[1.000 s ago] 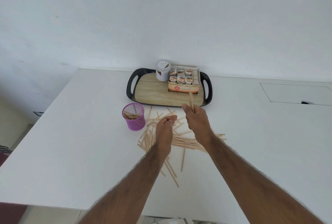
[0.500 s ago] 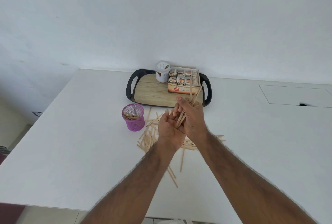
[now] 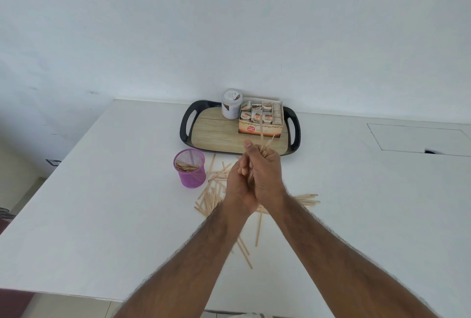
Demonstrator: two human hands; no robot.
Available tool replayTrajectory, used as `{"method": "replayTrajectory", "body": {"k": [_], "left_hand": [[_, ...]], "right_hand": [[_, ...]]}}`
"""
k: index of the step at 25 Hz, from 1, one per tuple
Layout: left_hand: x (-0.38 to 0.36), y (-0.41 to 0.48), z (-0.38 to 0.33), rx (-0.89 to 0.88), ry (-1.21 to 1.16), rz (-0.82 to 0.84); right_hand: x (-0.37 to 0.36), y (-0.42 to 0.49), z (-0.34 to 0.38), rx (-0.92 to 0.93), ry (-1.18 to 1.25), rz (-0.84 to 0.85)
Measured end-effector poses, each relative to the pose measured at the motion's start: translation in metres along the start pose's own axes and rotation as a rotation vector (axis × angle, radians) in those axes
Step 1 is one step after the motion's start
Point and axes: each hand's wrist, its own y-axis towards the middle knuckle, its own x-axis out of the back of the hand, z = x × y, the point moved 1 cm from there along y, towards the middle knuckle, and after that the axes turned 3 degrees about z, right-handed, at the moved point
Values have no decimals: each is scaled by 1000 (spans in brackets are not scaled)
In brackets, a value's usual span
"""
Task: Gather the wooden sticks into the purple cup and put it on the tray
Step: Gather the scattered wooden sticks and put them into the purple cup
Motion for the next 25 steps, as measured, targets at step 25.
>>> {"method": "replayTrajectory", "body": {"k": [25], "left_hand": [[12, -2, -19, -32, 401, -149]], "right_hand": [[38, 18, 8, -109, -244, 353]]}}
